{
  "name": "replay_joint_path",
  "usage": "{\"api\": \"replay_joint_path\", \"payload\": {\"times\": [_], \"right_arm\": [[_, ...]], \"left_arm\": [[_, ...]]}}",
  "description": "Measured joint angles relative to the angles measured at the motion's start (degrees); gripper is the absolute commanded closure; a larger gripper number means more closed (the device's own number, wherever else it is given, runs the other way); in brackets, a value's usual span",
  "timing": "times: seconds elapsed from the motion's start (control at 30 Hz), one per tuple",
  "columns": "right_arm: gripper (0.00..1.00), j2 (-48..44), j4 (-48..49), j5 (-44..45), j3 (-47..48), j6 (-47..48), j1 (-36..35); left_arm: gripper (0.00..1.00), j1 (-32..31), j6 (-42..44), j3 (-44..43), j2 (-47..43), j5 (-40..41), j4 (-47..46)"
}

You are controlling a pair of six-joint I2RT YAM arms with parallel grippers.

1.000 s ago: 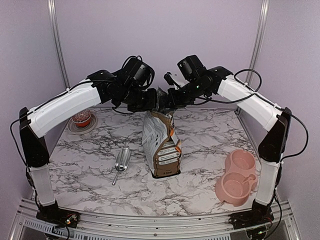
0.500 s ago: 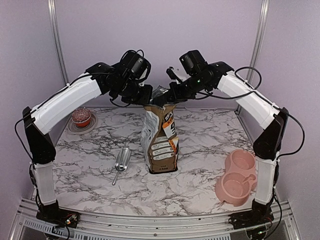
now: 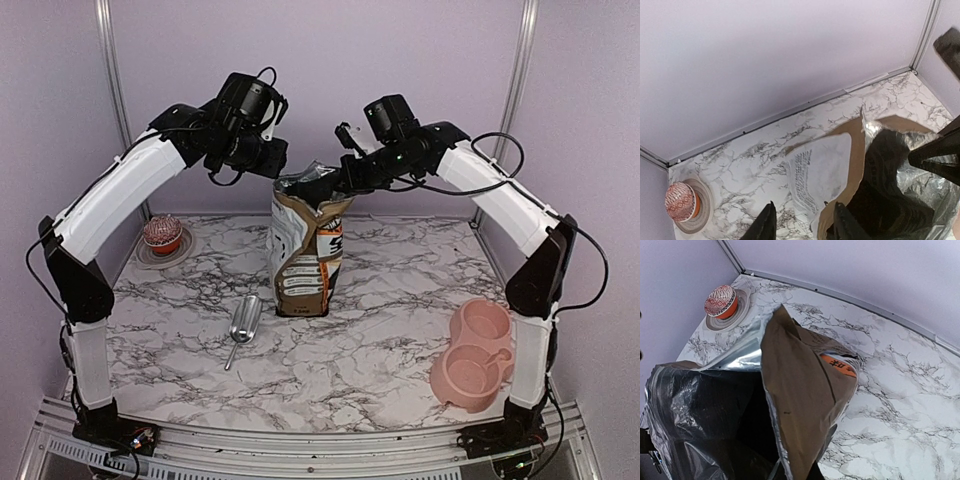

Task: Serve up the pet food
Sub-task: Adjust the pet food bag at the center of the board.

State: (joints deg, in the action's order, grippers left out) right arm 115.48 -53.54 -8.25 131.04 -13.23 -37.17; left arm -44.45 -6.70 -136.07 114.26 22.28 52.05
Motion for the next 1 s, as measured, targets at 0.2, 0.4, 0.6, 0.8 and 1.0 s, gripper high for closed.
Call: {"api": "replay_joint_path", "payload": {"times": [0.2,0.4,0.6,0.8,1.0], "right_arm": [[1.00,1.3,1.6,-1.0,-2.0,0.0,1.5],[1.00,1.3,3.0,-2.9,-3.1,0.7,1.8],[1.00,0.7,5.6,-3.8,-5.1,2.0,1.8],[1.00,0.7,6.8,-4.2,-5.8,3.0,1.8],[1.00,0.7,7.5,-4.4,-6.1,4.1,1.8]], "left_arm": [[0.34,1.4,-1.0,-0.1,-1.6,0.3,-2.9],[0.28,1.3,0.8,0.0,-1.4,-4.4,-3.7],[0.29,1.6,8.5,-0.1,0.8,-7.8,-8.9],[0.29,4.2,15.6,-0.7,6.1,-14.4,-10.3],[0.37,7.2,21.0,-1.2,8.6,-22.1,-10.8]]}}
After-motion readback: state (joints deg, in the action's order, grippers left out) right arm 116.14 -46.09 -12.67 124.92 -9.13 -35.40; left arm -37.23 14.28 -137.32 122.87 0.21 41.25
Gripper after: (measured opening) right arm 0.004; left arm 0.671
